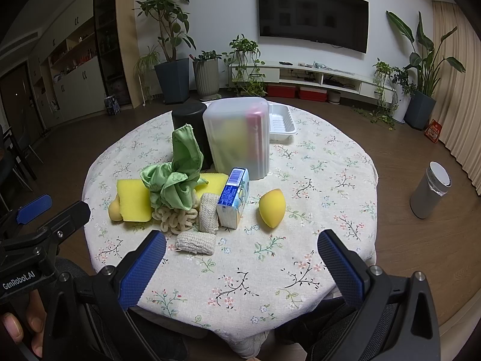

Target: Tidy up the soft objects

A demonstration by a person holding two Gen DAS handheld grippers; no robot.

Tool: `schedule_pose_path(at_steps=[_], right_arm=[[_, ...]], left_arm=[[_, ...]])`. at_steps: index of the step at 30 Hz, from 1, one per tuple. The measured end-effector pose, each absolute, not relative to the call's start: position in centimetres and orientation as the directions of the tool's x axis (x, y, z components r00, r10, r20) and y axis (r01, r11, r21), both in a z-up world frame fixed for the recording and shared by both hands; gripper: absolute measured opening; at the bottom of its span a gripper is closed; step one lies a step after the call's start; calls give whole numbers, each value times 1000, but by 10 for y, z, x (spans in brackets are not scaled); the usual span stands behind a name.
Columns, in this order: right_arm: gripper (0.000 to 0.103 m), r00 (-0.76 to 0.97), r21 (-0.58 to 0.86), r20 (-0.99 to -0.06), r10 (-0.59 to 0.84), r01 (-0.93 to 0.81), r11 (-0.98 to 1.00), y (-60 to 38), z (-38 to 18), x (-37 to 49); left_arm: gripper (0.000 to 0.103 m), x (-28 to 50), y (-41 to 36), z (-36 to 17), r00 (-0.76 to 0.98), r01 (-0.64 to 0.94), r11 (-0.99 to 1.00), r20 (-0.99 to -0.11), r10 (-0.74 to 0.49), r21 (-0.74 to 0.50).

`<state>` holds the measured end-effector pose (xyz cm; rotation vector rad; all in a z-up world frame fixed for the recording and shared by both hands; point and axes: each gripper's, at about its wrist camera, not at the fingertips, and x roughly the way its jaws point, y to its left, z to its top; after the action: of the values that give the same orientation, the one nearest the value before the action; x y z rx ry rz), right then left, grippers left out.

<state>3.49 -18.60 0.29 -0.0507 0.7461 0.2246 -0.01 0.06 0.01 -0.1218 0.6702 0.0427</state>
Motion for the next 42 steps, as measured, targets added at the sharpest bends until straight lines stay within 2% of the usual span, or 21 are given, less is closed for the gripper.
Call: schedule_pose_path(at_steps=[42], right_arm=[[103, 701, 38, -691, 178, -211, 977, -188, -1, 38]], left_arm=[[103, 4, -1, -8, 767, -66, 990, -641, -30, -125]])
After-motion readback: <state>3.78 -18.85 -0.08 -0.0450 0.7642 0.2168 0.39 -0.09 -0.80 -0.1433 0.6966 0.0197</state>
